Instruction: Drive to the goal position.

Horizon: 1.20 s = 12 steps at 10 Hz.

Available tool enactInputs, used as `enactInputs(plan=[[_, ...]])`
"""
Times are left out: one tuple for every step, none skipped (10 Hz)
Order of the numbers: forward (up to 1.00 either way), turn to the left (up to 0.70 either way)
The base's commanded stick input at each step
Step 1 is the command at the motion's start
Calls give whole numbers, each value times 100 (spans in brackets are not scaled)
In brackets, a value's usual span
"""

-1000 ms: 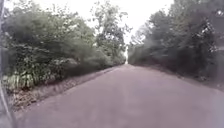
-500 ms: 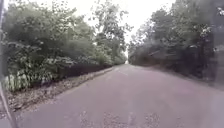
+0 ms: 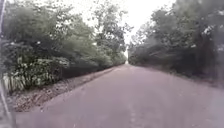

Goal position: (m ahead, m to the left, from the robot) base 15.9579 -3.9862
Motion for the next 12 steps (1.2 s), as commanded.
enactInputs(plan=[[70,-33],[70,-18],[70,0],[70,0],[70,0],[70,0],[70,0],[70,-14],[70,-27],[70,-33],[70,-33],[70,-33]])
